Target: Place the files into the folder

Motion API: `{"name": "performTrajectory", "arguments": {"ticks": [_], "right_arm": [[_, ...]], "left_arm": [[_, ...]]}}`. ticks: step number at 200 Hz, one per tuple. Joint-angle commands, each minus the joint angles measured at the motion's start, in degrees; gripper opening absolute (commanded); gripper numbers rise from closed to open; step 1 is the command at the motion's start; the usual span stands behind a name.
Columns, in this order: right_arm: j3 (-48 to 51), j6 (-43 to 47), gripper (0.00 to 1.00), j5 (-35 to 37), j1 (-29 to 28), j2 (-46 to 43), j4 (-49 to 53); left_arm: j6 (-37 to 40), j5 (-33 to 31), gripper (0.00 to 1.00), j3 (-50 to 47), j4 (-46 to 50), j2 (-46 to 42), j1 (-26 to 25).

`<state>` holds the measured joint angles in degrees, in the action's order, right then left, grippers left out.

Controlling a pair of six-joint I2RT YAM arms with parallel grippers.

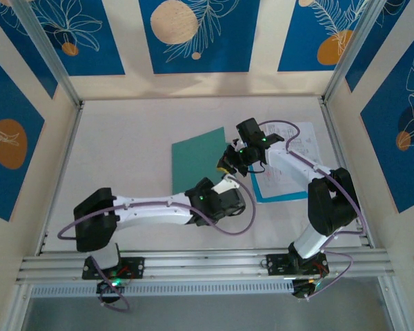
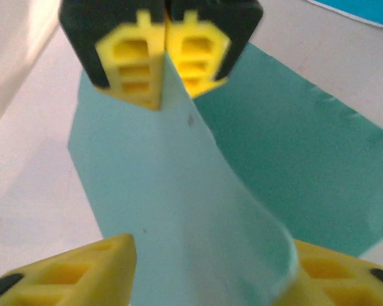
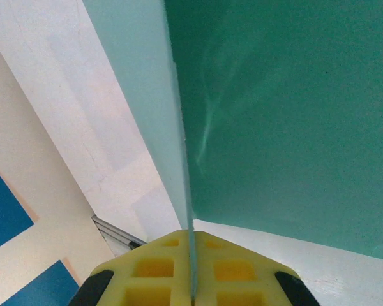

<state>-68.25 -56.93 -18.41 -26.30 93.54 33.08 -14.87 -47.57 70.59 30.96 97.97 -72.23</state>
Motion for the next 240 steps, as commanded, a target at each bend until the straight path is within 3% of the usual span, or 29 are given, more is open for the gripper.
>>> {"name": "performTrajectory", "arguments": {"ticks": [1, 18, 30, 39, 50, 60, 70, 83, 119, 147, 177, 240], "right_arm": [[-1.1, -0.7, 0.00, -1.3, -0.6, -0.9, 3.0], [-1.0, -0.6, 0.00, -1.6, -0.6, -1.2, 2.8], [-1.1, -0.2, 0.01, -2.4, -0.4, -1.4, 2.3], [-1.0, 0.5, 0.18, -2.7, -0.1, -2.3, 1.5], [-0.3, 1.1, 0.50, -1.5, 0.3, -4.9, 0.3], [1.0, 1.3, 0.72, 0.9, 0.7, -8.4, -0.6], [2.5, 1.3, 0.83, 4.1, 1.2, -12.5, -1.2], [4.7, 0.9, 0.88, 7.8, 2.4, -17.6, -1.4], [16.9, -6.6, 0.71, 12.1, 5.6, -25.9, -4.4], [24.0, -12.2, 0.43, 13.6, 2.2, -24.6, -10.1], [22.2, -13.9, 0.25, 12.4, -2.6, -14.1, -15.3], [9.0, -15.0, 0.12, 10.9, -8.3, 7.9, -12.7]], "left_arm": [[1.4, -4.3, 0.33, 3.5, 0.7, 1.7, 0.6], [1.2, -4.9, 0.00, 3.9, 0.6, 2.4, 0.7], [0.0, -5.3, 0.00, 3.4, 1.0, 2.0, 0.7], [-0.5, -5.0, 0.00, 2.2, 0.3, 0.9, 0.7], [-1.1, -4.2, 0.00, 0.6, -0.7, -0.7, 0.7], [-1.7, -3.4, 0.00, -0.8, -1.7, -2.5, 0.7], [-2.6, -2.8, 0.00, -2.3, -2.4, -4.7, 0.7], [-4.1, -1.9, 0.00, -4.3, -3.2, -7.5, 0.8], [-8.1, 2.1, 0.00, -10.3, -7.8, -15.9, 2.6], [-10.7, 6.0, 0.00, -14.3, -11.5, -21.2, 4.5], [-12.9, 8.9, 0.00, -19.0, -15.6, -26.2, 6.5], [-21.9, 11.8, 0.00, -27.1, -15.2, -37.9, 11.0]]}}
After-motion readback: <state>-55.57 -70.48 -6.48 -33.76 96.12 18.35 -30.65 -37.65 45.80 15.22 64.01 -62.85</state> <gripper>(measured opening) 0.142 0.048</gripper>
